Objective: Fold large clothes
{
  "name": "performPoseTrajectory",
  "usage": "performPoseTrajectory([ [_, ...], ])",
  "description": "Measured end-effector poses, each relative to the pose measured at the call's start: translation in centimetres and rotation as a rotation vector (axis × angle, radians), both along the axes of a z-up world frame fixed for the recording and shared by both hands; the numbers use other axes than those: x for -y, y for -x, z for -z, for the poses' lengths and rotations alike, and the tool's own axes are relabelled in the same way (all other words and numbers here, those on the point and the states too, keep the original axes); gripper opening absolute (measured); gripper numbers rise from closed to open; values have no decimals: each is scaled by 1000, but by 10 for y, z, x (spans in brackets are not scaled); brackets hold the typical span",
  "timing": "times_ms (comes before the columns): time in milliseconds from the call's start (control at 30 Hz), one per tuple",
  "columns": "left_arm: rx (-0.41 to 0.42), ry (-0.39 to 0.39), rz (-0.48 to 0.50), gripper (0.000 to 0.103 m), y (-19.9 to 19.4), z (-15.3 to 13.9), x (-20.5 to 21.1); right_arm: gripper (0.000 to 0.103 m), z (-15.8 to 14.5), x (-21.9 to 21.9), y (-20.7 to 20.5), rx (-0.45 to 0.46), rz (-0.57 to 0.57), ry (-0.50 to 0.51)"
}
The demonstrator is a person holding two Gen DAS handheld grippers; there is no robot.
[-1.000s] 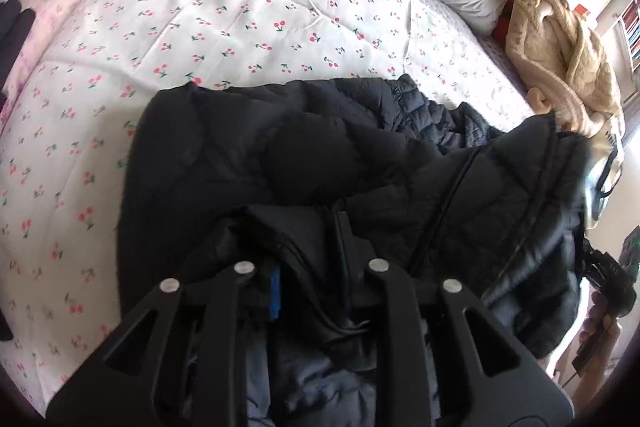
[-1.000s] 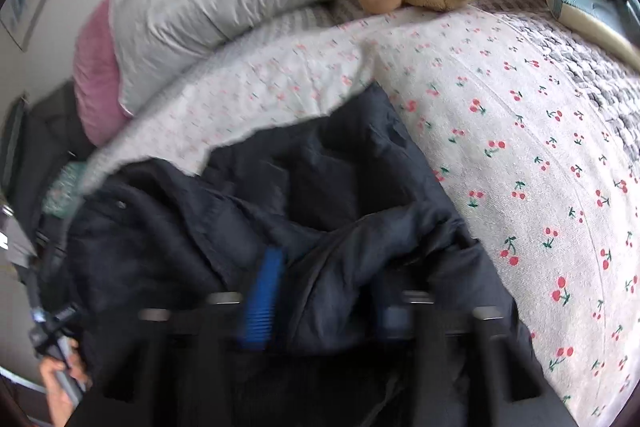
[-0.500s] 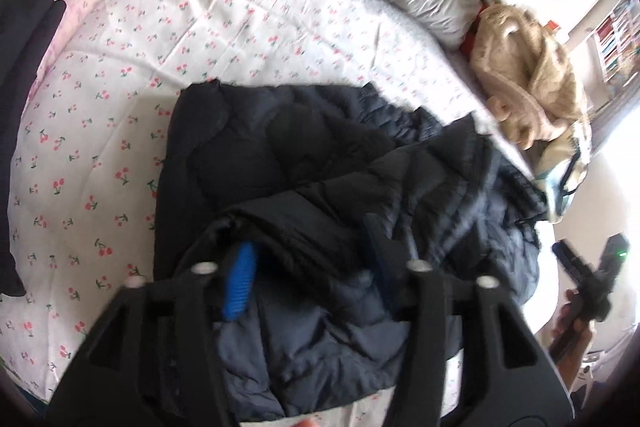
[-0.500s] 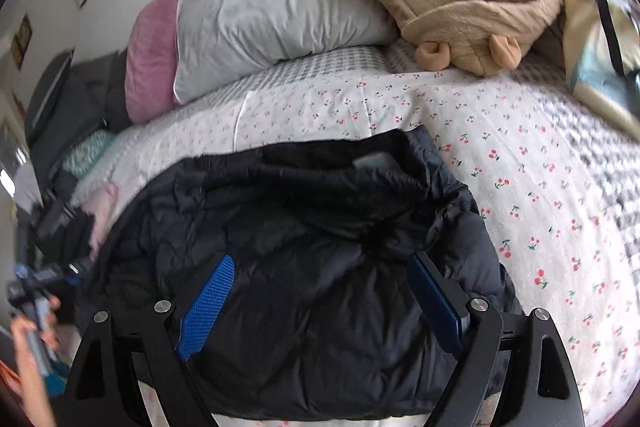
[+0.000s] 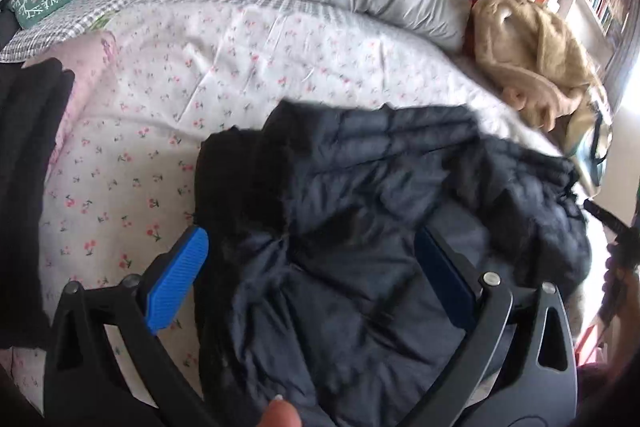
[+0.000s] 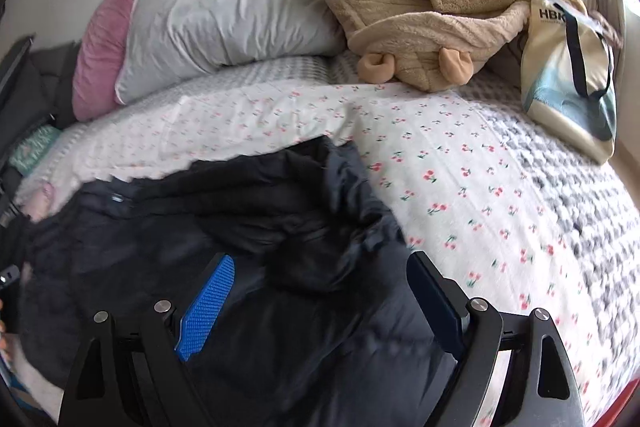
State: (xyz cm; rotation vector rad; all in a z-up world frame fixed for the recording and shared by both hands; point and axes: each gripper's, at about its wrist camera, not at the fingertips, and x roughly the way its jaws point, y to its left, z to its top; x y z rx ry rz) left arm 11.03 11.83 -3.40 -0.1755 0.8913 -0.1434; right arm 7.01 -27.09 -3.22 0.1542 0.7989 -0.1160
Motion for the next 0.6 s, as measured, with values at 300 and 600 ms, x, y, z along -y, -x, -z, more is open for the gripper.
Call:
performPoseTrajectory([
  [300,-120,41,-94,88,-38,44,-16,35,37,20,-37,-70,31,-62],
  [600,92,204,-164,11,-50,0,-27,11,-11,18,-39,171,68,-82],
])
